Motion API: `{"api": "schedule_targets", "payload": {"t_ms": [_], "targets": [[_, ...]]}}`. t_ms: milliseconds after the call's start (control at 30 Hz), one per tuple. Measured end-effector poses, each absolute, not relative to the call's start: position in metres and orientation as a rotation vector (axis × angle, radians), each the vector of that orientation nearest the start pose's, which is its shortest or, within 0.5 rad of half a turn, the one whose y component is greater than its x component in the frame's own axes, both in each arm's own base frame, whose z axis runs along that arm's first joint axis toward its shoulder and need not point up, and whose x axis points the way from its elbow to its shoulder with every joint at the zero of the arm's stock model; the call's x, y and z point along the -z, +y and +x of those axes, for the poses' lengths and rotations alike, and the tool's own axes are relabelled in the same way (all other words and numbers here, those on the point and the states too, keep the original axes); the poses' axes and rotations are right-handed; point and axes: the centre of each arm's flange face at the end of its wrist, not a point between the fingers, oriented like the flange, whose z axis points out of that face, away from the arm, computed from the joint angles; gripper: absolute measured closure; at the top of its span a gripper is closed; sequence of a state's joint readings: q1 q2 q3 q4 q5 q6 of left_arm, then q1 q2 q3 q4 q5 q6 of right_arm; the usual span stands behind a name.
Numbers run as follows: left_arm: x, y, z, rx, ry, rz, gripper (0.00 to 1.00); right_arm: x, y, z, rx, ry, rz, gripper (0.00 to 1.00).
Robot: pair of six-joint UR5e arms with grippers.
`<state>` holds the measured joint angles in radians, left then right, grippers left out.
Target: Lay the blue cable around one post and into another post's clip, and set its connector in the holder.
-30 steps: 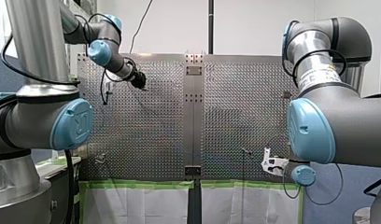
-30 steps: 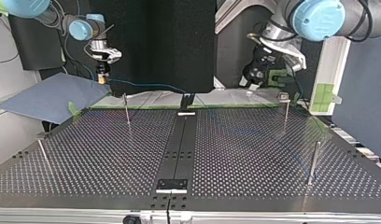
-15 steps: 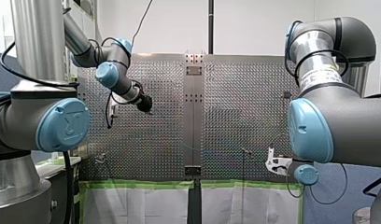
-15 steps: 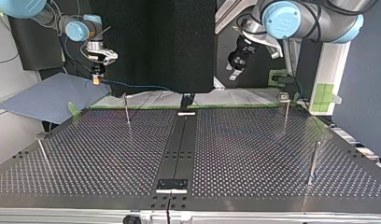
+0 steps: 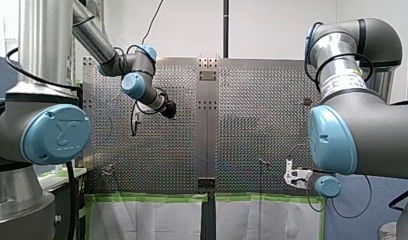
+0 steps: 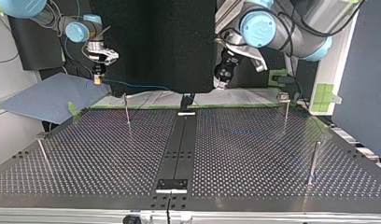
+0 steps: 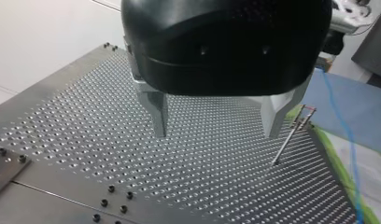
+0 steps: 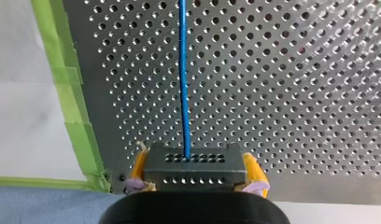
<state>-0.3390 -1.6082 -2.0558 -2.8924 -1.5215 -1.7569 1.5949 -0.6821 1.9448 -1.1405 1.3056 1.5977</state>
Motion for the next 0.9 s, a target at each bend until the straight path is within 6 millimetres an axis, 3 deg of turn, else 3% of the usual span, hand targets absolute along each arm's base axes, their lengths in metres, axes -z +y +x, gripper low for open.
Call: {"api": "schedule_targets", "payload": {"t_ms": [533, 733, 900], "targets": [[-0.273, -0.344, 0.388, 0.45, 1.711, 0.147, 0.0, 0.054, -0.525, 0.179, -1.385, -1.166, 1.518, 1.0], [-0.273, -0.371, 0.394, 0.454, 1.662, 0.148, 0.0, 0.054, -0.525, 0.18, -1.388, -1.166, 1.519, 1.0], [-0.26, -0.39, 0.391, 0.438, 1.645, 0.168, 0.0, 0.054, -0.525, 0.18, -1.39, -1.167, 1.517, 1.0]]}}
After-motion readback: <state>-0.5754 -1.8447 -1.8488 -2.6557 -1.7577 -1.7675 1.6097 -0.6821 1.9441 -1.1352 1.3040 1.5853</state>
